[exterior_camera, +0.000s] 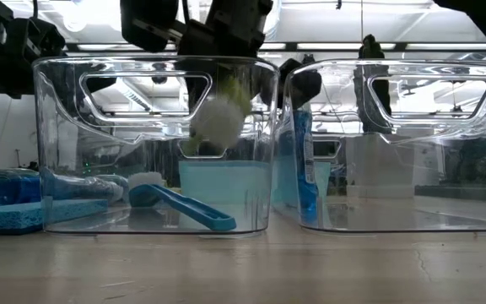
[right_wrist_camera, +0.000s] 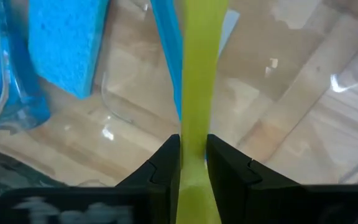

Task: Pick & Place Kitchen Sink Supplies
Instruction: Put the yellow toilet brush into the left transparent bin, then put the blue sponge into the green bin

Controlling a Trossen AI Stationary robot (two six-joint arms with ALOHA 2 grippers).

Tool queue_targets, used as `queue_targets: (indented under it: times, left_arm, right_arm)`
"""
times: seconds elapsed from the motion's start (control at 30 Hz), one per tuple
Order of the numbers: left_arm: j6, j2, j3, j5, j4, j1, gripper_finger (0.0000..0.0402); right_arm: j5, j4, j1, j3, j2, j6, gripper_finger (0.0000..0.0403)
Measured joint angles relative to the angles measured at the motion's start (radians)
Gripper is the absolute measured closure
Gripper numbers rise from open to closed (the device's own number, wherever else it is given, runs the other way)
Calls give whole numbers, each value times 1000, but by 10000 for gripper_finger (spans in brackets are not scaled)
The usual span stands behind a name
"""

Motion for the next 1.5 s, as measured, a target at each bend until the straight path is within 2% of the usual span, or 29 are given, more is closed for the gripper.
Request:
queue_targets:
  times: [0.33,0.67,1.03,1.2,1.37,1.5]
  left_arm:
    - [0,0,0,0,0,0,401]
    - [0,0,0,0,0,0,401]
    - [0,0,0,0,0,0,401]
    - [0,0,0,0,0,0,401]
    - [0,0,0,0,0,0,401]
    - [0,0,0,0,0,0,401]
  right_arm:
    - [-23,4,0,-15,0,-14,307]
    - [8,6,-21,106,-9,-190,290]
    - [7,4,-64,245,-12,-263,316]
    - [7,28,-90,246,-40,-276,328]
    - [13,26,-116,248,-66,-353,338]
    - [56,19,-132,248,-98,-404,349]
